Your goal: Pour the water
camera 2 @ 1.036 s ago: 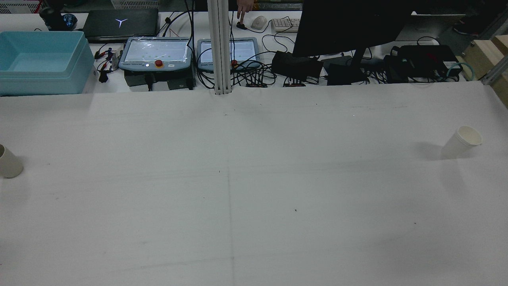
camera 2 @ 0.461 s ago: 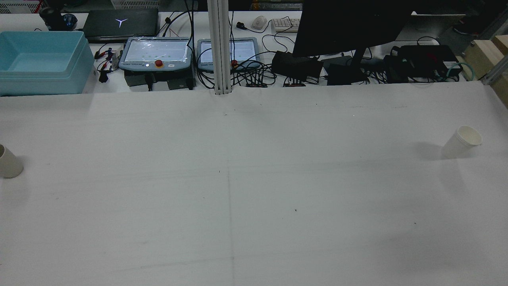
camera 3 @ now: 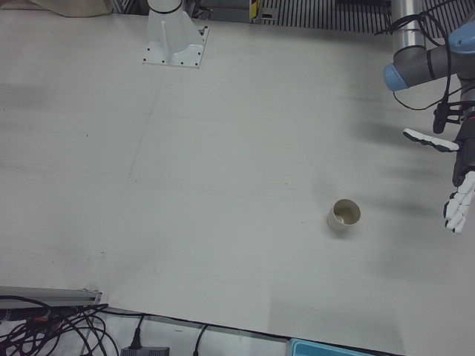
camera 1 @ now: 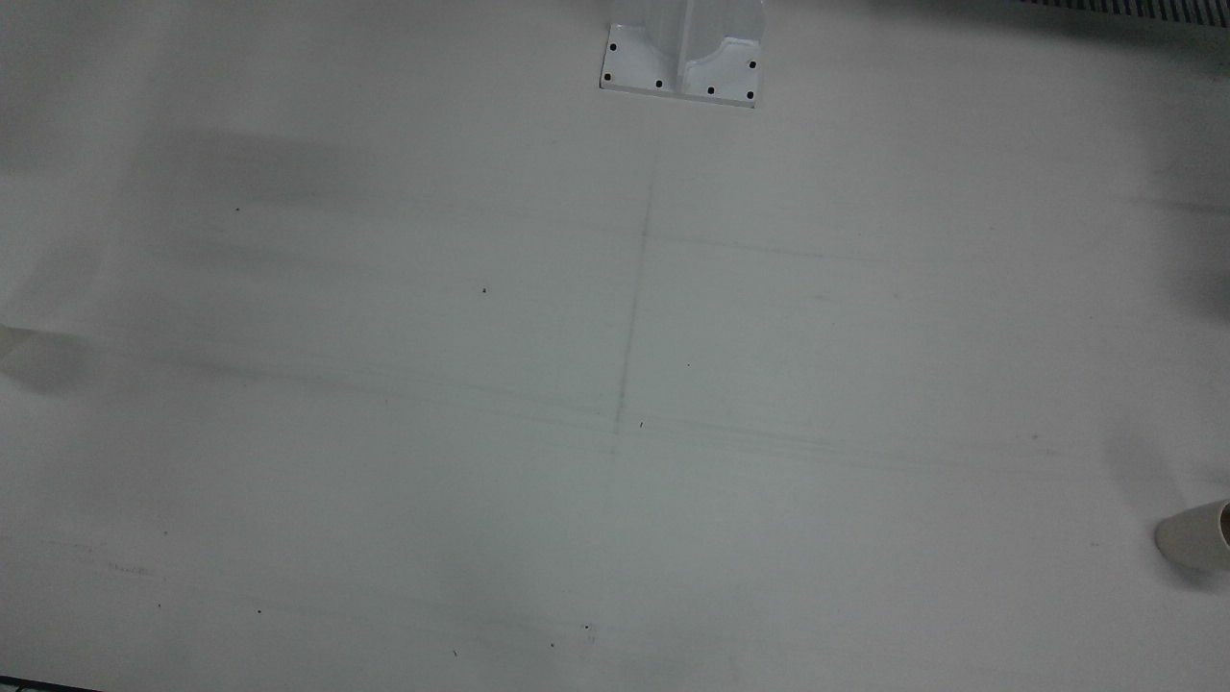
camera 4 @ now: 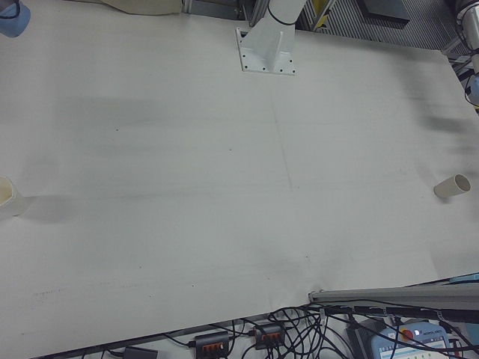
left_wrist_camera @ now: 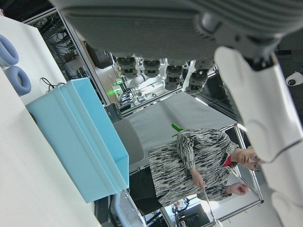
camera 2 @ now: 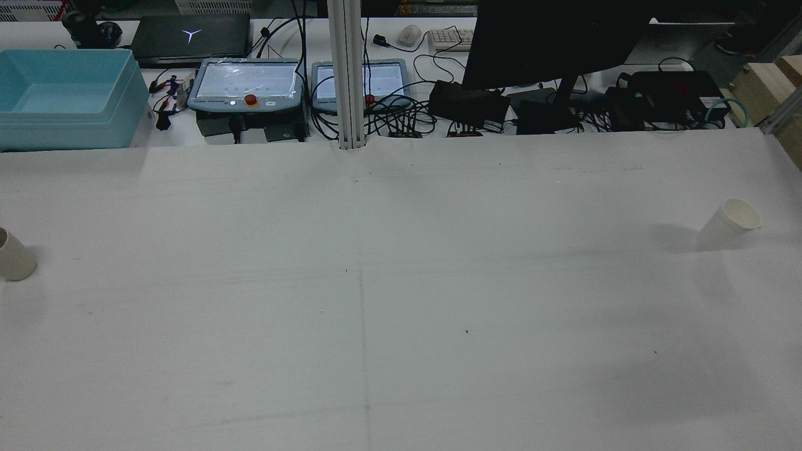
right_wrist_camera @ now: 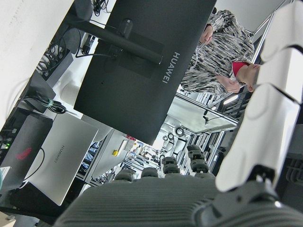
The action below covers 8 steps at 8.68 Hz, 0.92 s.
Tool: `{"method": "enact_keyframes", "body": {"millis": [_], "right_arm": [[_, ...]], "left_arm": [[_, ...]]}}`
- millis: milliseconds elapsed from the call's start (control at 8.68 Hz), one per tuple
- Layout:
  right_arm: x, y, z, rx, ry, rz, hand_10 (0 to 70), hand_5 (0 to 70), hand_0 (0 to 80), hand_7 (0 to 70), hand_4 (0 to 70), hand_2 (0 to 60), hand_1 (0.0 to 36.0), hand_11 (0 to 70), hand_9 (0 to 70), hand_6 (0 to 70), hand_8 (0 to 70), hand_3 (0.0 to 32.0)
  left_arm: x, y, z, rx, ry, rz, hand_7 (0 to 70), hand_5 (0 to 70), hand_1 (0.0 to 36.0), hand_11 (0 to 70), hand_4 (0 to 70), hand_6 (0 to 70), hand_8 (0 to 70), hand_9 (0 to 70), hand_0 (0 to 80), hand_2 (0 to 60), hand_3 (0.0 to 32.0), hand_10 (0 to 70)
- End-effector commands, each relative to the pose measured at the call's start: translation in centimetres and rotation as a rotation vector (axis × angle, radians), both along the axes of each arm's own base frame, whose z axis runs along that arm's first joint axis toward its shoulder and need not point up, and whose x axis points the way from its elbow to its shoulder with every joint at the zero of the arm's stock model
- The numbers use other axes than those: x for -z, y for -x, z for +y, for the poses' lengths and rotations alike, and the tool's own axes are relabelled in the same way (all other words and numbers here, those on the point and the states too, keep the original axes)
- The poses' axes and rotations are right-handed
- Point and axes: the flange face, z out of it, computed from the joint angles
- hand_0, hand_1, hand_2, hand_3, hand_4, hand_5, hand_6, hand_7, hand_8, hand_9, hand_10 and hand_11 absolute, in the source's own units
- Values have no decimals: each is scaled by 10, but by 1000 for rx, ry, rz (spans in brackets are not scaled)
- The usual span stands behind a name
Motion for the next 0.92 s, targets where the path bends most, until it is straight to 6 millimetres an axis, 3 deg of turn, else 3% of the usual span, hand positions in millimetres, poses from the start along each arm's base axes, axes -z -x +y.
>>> {"method": "enact_keyframes", "body": {"millis": [0, 230, 345, 691, 806], "right_arm": [[0, 56, -15, 39, 13, -8, 0, 112, 490, 62, 41, 76, 164, 0, 7, 25, 0, 0], [-1, 57, -14, 38, 16, -25, 0, 102, 493, 46, 36, 72, 167, 0, 1, 18, 0, 0], [2, 57, -15, 40, 13, -44, 0, 101, 494, 38, 34, 67, 167, 0, 0, 14, 0, 0], [3, 54, -12, 35, 14, -70, 0, 91, 495, 21, 28, 64, 169, 0, 0, 6, 0, 0], [2, 52, -11, 32, 17, -71, 0, 86, 496, 17, 25, 61, 170, 0, 0, 3, 0, 0]], "left_arm": [[-31, -46, 8, -85, -14, -103, 105, 0, 69, 70, 213, 72, 31, 60, 488, 0, 0, 39], [-25, -85, -8, -150, -13, -127, 95, 0, 85, 51, 188, 63, 25, 44, 485, 0, 0, 26], [-31, -98, -21, -159, -6, -144, 98, 0, 92, 46, 173, 62, 22, 39, 485, 0, 0, 22], [-47, -118, -46, -166, 28, -162, 95, 0, 89, 42, 158, 57, 18, 34, 481, 0, 0, 20], [-50, -127, -45, -155, 34, -166, 96, 0, 88, 42, 158, 57, 19, 35, 479, 0, 0, 20]]}}
